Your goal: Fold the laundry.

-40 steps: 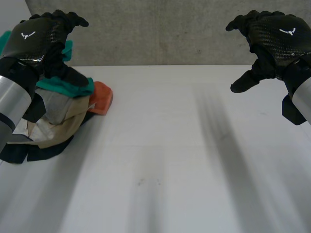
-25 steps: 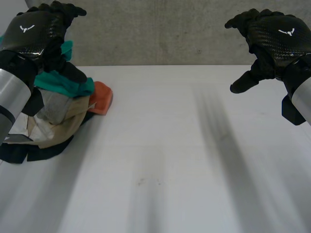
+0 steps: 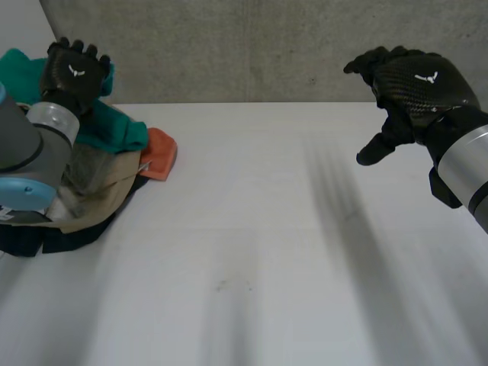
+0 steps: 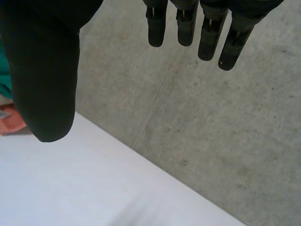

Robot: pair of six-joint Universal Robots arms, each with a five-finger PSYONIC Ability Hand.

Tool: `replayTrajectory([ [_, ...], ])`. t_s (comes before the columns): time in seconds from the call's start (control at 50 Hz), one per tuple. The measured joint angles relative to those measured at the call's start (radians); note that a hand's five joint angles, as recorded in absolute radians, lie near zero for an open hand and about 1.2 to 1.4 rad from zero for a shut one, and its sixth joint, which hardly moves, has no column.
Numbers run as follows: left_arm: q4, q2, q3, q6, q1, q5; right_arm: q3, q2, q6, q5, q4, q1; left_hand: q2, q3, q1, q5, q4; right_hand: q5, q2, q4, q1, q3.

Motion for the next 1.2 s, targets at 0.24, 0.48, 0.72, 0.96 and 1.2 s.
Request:
replayTrajectory([
  [0.24,0.005,-0.144,0.133,0.164,-0.002,-0.016,0.008,0.039,-0.012,0.0,0.001,-0.008,0.929,0.898,0.827,0.819,0.965,0.0,0.0,0.0,0.0,0.0],
  [0.48,0.064,0.224,-0.106,-0.127,-0.328,-0.034,0.002,0.032,-0.01,0.001,0.0,-0.013,0.941,0.916,0.827,0.819,0.981,-0.118,-0.014,-0.012,0.0,-0.014],
  [0.72,-0.049,0.16,-0.277,-0.391,-0.648,-0.038,0.004,0.026,-0.007,-0.006,0.004,-0.064,0.205,0.19,0.055,0.119,0.234,-0.12,-0.014,-0.012,0.0,-0.014],
  [0.96,-0.175,0.299,-0.323,-0.402,-0.597,-0.043,0.011,0.039,-0.031,-0.013,0.052,-0.072,-0.012,-0.01,-0.019,-0.008,-0.013,-0.12,-0.014,-0.012,0.0,-0.014],
  [1.2,-0.174,0.575,-0.597,-0.397,-0.284,-0.052,0.007,0.093,-0.167,-0.075,0.299,0.009,-0.009,-0.008,-0.015,-0.007,-0.011,-0.12,-0.014,-0.012,0.0,-0.014],
])
